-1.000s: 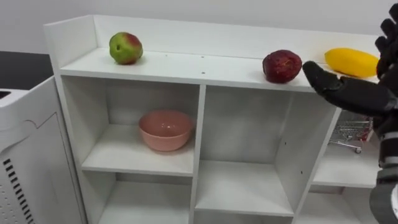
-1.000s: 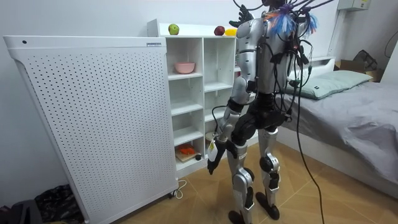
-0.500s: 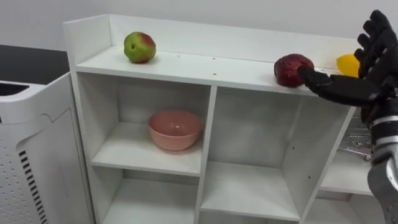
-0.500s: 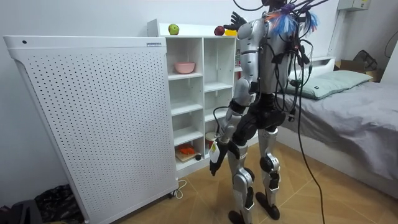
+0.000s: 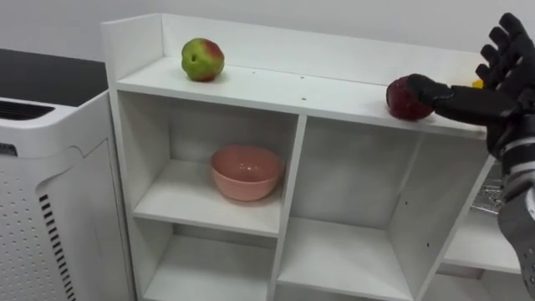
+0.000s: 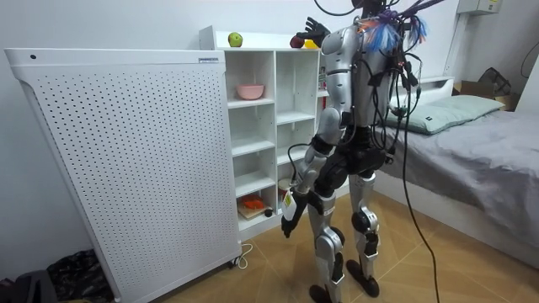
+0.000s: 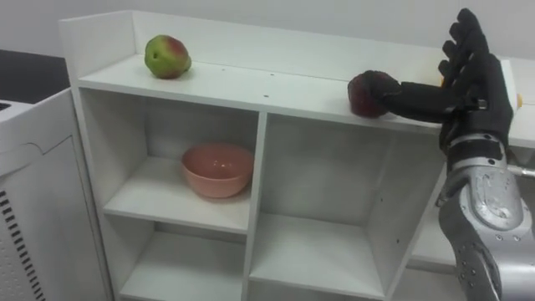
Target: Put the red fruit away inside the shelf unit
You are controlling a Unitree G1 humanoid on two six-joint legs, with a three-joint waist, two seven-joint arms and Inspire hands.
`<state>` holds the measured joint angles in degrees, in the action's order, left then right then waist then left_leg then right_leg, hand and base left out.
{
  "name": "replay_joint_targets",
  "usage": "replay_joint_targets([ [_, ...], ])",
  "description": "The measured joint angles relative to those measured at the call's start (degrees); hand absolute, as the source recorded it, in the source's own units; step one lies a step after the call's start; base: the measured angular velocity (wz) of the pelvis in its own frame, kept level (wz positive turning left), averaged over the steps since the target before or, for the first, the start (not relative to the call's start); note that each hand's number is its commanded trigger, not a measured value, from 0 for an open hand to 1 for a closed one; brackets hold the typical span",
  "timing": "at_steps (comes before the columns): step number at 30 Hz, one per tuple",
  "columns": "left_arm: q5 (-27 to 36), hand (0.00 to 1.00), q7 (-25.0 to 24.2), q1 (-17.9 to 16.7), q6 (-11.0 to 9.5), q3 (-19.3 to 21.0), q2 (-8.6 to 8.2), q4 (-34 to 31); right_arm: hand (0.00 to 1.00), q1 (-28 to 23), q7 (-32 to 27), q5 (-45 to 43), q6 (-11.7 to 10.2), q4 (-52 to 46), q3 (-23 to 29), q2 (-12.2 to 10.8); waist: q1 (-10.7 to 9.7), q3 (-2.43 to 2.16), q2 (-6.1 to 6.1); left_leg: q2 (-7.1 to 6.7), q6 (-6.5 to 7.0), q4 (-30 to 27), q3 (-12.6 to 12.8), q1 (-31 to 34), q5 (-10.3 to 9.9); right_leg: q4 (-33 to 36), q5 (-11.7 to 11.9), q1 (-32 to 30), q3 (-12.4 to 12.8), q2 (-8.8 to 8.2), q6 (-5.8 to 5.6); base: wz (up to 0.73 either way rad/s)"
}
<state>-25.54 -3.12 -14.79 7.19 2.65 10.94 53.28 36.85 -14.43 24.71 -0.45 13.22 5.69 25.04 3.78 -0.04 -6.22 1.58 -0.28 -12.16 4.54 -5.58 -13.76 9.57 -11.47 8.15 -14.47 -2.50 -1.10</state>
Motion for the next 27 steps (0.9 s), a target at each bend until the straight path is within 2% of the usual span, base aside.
replay_joint_targets([
  [8,0.02,0.00,-0.08,0.13,0.00,1.21,0.00,-0.38,0.00,0.00,1.07,-0.18,0.64,0.00,-0.27,0.12,0.92,-0.03,-0.10,-0.03,0.01,0.00,0.03,-0.06,0.01,0.01,0.00,0.00,0.07,-0.01,0.00,0.00],
  [12,0.02,0.00,-0.07,0.14,-0.04,1.75,0.01,-0.38,0.00,0.01,3.39,-0.53,0.65,-0.01,-2.80,1.81,1.24,-0.02,-0.17,-0.03,0.01,-0.03,0.01,-0.01,0.01,0.01,0.00,-0.01,0.09,-0.02,0.00,0.00],
  [17,0.07,0.00,-0.06,0.17,-0.03,1.77,0.01,-0.38,0.00,0.00,5.41,-1.20,0.66,0.00,-4.53,2.11,1.31,-0.04,-0.42,-0.04,0.01,-0.04,-0.03,-0.02,0.01,0.01,0.00,0.05,0.02,-0.04,0.00,0.00],
  [27,0.24,0.00,0.29,0.51,-0.07,1.74,0.35,0.71,0.00,0.00,8.24,-2.27,0.68,0.61,-4.62,2.11,1.15,0.53,-1.38,-0.08,0.01,-0.09,-0.58,-0.05,0.02,-0.05,0.00,0.40,0.11,-0.03,0.00,0.02],
])
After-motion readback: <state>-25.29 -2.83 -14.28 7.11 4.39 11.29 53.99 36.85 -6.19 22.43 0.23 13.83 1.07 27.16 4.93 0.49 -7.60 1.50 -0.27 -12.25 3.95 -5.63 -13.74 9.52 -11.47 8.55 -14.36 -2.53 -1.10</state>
